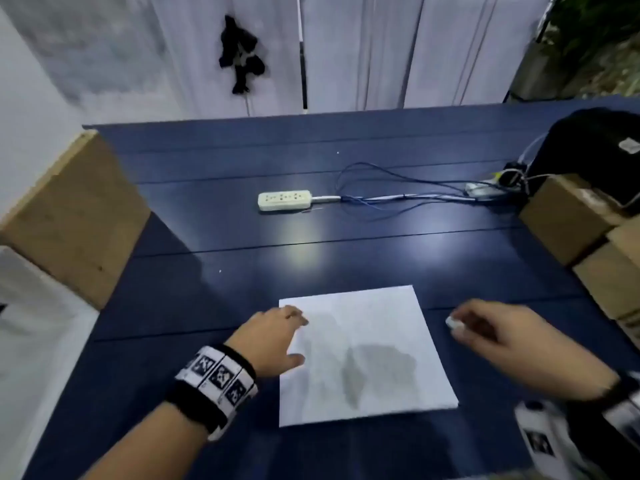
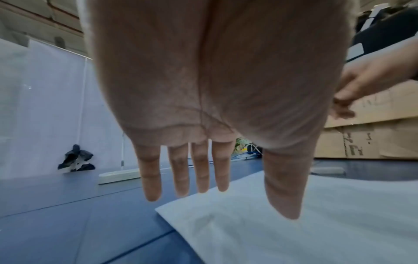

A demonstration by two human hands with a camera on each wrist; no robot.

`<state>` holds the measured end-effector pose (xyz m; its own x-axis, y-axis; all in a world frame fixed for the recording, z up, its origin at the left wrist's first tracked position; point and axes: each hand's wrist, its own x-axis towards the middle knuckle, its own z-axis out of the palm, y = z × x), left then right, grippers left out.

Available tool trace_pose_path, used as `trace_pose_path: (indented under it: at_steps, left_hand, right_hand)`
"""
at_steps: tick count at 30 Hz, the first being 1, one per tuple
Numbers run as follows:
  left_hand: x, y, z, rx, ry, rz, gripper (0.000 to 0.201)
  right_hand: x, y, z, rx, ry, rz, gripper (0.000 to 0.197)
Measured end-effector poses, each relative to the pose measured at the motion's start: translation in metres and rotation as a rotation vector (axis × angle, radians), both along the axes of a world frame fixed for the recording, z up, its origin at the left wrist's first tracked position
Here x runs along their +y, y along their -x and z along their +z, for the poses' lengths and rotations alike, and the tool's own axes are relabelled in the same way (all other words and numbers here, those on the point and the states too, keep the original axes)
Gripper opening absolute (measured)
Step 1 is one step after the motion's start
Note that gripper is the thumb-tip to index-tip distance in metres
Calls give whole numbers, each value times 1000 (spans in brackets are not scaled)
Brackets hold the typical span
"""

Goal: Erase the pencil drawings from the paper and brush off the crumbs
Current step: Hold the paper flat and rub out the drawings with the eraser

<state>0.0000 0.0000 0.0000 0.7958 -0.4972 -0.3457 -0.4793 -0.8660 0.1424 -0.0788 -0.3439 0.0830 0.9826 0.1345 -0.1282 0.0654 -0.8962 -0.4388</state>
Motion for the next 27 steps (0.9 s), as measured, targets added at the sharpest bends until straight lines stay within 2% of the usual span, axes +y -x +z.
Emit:
trace_pose_path:
  at_steps: [3,6,9,13,18,22,27]
  left_hand:
    - [-3,0,-19,-22,-49,-23,77]
    - [-4,-1,-29,-16,-29,3,78]
    - [-2,-4,-28,-28,-25,-17,78]
    - [1,-1,-23,-27,-5,-28,80]
    - [4,-2,-25,-17,36,-15,79]
    - [2,-4,-21,-1,20,-1,78]
    - [0,-7,-17,10,5,21,74]
  right_hand:
    - [-10,-43,-24,-78,61,-74,19]
    - [-15,-71,-52,70,255,-107,26]
    - [-12,-72,-72,195,440,-72,38]
    - [-5,-60,-77,223,419,-130,41]
    - [-1,-63,-80,248,388,-129,24]
    - [8,-79,-72,68,442,-109,22]
    - [60,-104,-48,-127,248,41,30]
